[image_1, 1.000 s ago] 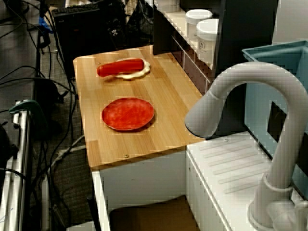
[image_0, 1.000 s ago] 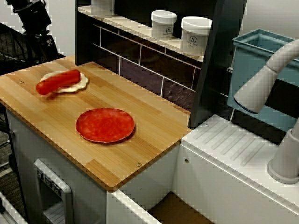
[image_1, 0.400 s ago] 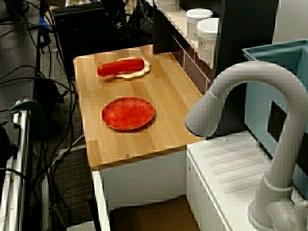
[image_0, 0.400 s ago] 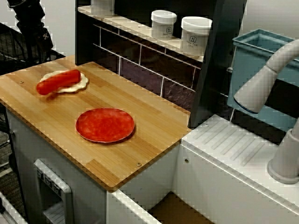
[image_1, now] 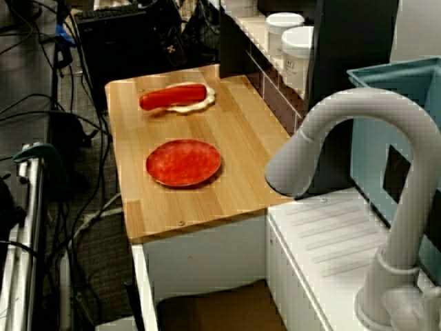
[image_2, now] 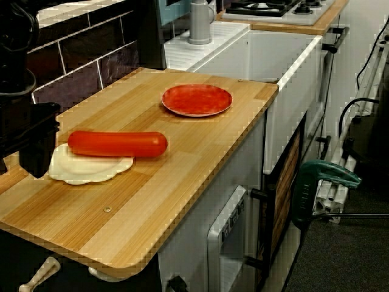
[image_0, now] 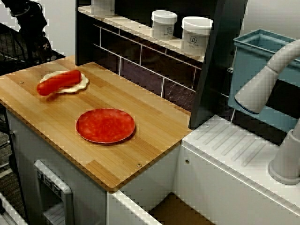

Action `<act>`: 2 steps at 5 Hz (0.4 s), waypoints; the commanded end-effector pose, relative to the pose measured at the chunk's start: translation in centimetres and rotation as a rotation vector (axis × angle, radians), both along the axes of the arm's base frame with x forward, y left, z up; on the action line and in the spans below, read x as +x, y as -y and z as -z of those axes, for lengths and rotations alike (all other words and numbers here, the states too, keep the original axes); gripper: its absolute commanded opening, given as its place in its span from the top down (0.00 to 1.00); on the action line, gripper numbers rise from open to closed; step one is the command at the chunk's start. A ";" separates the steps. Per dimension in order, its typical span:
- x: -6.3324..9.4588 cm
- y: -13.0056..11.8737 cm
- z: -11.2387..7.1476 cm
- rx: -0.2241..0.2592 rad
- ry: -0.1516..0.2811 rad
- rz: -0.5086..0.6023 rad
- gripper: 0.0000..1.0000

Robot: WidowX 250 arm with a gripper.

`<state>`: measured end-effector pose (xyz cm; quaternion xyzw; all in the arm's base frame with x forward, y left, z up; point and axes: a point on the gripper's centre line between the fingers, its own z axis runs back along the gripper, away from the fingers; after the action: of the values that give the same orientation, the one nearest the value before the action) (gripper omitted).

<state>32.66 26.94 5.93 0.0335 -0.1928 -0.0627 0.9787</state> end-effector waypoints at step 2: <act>-1.0 0.4 -0.5 0.058 -0.064 0.162 0.00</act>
<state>32.81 25.91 4.80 0.0238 -0.1466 -0.1431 0.9785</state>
